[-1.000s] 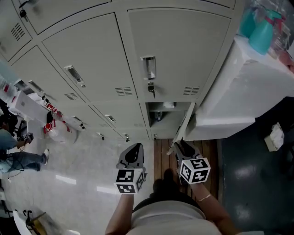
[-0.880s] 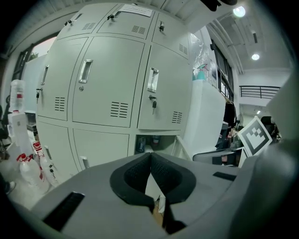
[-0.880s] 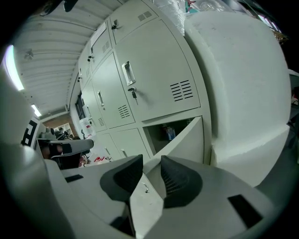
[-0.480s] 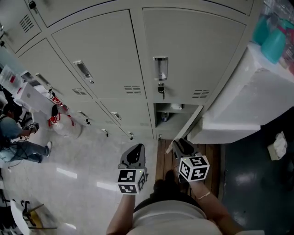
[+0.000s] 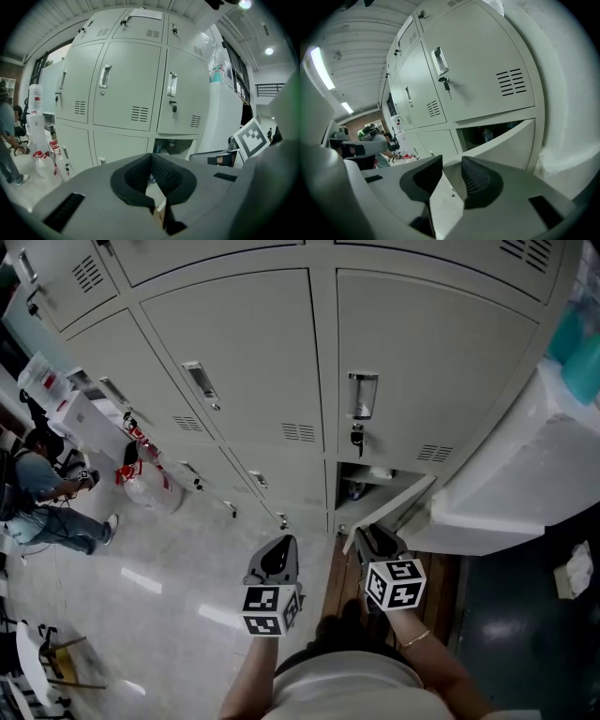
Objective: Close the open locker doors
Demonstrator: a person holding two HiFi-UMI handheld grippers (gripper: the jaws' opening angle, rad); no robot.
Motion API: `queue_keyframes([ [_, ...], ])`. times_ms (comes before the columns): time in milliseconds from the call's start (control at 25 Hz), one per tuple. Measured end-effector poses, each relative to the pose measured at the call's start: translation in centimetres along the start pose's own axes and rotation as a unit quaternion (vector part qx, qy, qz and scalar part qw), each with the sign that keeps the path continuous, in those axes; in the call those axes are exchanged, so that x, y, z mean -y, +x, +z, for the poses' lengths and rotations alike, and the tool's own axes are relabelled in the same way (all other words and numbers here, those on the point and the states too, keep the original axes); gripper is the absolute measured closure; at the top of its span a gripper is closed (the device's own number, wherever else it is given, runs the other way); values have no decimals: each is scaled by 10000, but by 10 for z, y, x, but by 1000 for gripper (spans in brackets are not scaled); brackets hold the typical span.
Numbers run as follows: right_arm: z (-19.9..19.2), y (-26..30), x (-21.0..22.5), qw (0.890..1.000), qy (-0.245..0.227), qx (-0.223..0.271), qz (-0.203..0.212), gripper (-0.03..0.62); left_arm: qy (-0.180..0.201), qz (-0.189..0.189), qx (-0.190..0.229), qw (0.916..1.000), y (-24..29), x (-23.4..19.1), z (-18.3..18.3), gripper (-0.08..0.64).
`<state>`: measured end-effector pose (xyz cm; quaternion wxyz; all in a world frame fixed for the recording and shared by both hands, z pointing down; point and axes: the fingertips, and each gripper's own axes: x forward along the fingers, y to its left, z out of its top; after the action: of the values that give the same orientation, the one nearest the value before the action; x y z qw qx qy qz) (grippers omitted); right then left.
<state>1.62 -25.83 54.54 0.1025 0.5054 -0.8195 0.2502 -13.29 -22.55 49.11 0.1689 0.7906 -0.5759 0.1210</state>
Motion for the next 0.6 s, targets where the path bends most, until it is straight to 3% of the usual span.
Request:
queue_keyframes([
  [280,11,25,-4,9996,-269,-52,120,495,35,247,63,9997,6,-15,10,540],
  [600,17,56,-3,9987,-416,-231,190,468,-14,427,99,9990,12,-31,19,540],
])
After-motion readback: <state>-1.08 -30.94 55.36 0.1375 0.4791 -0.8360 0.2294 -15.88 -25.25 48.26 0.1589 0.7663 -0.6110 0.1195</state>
